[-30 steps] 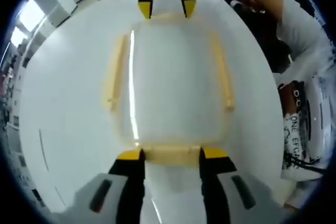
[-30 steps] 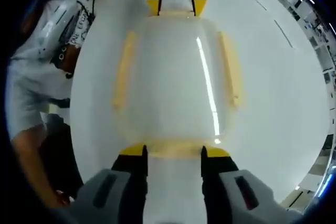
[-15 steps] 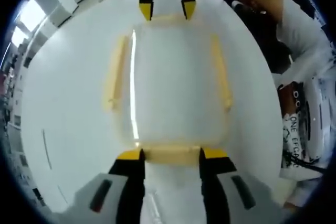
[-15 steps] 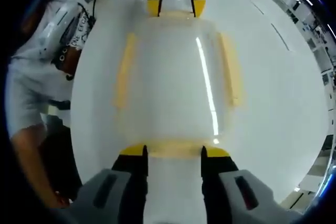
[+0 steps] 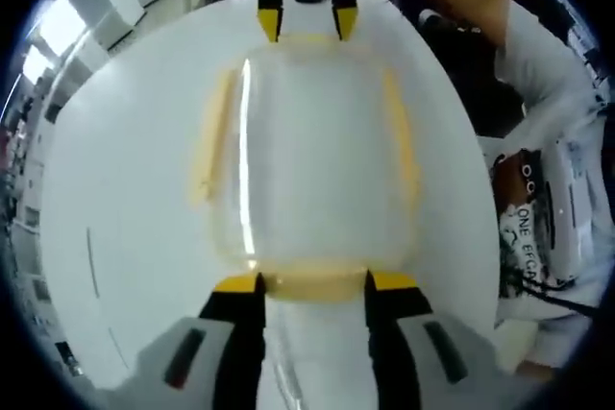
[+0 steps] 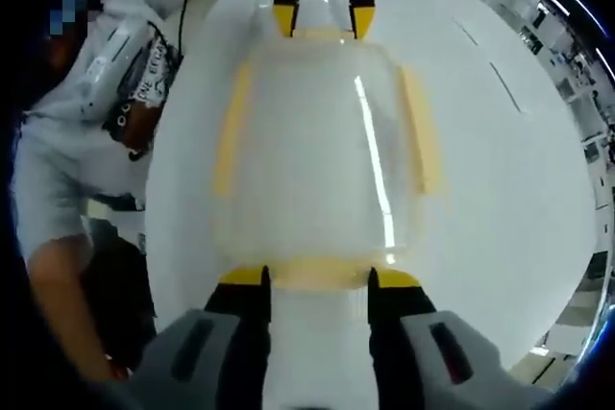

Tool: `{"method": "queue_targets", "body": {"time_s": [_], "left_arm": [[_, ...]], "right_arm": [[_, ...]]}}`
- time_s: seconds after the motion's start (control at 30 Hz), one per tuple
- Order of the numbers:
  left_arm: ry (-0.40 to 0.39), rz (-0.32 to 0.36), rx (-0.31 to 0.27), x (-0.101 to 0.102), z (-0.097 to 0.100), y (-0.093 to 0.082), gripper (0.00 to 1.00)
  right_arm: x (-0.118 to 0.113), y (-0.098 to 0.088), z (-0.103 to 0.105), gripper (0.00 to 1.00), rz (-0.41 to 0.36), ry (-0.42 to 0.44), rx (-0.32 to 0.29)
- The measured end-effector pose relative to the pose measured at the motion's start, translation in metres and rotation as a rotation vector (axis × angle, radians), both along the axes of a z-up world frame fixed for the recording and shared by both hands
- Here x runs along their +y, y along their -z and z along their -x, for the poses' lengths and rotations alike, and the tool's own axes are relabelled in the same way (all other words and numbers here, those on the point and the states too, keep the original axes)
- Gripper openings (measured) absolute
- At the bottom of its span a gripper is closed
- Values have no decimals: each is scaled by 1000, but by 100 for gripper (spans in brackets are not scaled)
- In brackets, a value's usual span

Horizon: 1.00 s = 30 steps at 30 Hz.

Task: Snap each plastic latch of the storage box into its locked position after aligning the lid with the box until every specified latch is closed and the lid sits flush.

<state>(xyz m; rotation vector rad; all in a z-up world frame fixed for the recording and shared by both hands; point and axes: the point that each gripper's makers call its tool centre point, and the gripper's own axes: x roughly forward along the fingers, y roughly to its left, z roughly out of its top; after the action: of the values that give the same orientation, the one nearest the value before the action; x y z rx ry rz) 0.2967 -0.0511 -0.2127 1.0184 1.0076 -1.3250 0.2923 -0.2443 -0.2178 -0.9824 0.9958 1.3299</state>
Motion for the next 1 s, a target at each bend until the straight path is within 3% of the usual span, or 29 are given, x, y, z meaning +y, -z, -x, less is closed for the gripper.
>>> {"method": "queue_targets", "body": {"time_s": [0.33,0.6,0.7,0.8,0.83,1.0], "left_arm": [[-9,29,5,23,6,-27,40],[-40,45,-17,49,12,-46,40],[-51,54,-33,63,14,-55,40],[-56,54,-38,70,16,-56,40],[-65,67,-40,83,19,-59,40],[-70,72,-37,94,23,-62,40]], "right_arm": [[25,-22,5,39,-25,-12,12],[46,-37,3,39,-23,-42,-16],[65,-48,3,39,-16,-60,-38],[70,-49,3,39,-17,-67,-50],[85,-49,5,39,-35,-73,-57],[97,-51,7,39,-37,-82,-53]]}}
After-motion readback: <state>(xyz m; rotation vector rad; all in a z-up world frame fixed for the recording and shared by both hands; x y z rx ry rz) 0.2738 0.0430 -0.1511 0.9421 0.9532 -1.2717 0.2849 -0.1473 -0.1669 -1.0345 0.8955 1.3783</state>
